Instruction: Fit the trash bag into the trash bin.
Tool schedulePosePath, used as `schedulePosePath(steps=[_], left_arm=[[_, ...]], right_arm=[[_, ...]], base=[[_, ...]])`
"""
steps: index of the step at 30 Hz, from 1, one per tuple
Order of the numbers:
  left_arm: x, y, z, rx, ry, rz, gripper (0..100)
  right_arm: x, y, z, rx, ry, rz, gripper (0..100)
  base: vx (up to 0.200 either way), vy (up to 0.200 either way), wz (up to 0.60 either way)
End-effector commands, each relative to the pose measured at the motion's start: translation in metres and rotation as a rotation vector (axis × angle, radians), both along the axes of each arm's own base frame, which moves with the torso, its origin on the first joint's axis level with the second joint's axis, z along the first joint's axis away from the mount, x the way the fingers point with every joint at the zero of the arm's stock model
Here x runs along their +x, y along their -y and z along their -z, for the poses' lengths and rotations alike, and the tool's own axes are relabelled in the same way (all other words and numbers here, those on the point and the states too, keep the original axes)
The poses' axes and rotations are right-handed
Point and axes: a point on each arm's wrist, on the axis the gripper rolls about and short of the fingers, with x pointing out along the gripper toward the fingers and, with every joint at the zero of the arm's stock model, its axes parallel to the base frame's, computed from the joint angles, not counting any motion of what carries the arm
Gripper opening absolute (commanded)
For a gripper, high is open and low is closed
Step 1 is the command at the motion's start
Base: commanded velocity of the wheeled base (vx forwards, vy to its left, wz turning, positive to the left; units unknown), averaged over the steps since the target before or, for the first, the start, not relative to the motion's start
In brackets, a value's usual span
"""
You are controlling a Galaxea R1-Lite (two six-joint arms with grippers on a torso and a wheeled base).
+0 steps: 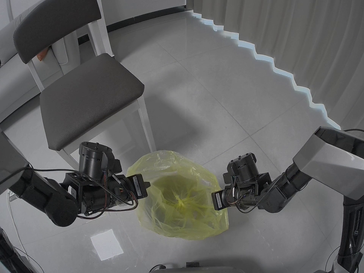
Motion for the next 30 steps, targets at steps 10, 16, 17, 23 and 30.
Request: schedulePosePath(steps=[10, 16, 17, 23, 30], left_arm=[[0.003, -0.003, 0.054, 0.039, -0.091, -0.009, 0], [0.010, -0.011, 0.078, 0.015, -0.056, -0.024, 0], [0.014, -0.017, 0.083, 0.010, -0.050, -0.032, 0], [0.022, -0.034, 0.098, 0.024, -0.064, -0.049, 0], [0.027, -0.037, 0.102, -0.003, -0.036, -0.043, 0]], right_arm=[[0.005, 0.003, 0.031, -0.017, -0.061, 0.011, 0], [0.012, -0.005, 0.042, 0.010, -0.024, 0.007, 0], [0.013, -0.006, 0.042, 0.012, -0.023, 0.006, 0], [0.016, -0.007, 0.040, 0.015, -0.016, 0.006, 0], [0.028, -0.004, 0.038, 0.023, -0.003, 0.027, 0]], base=[[0.000, 0.000, 0.00], [0.000, 0.000, 0.00], [0.000, 0.000, 0.00], [0.000, 0.000, 0.00], [0.000, 0.000, 0.00]])
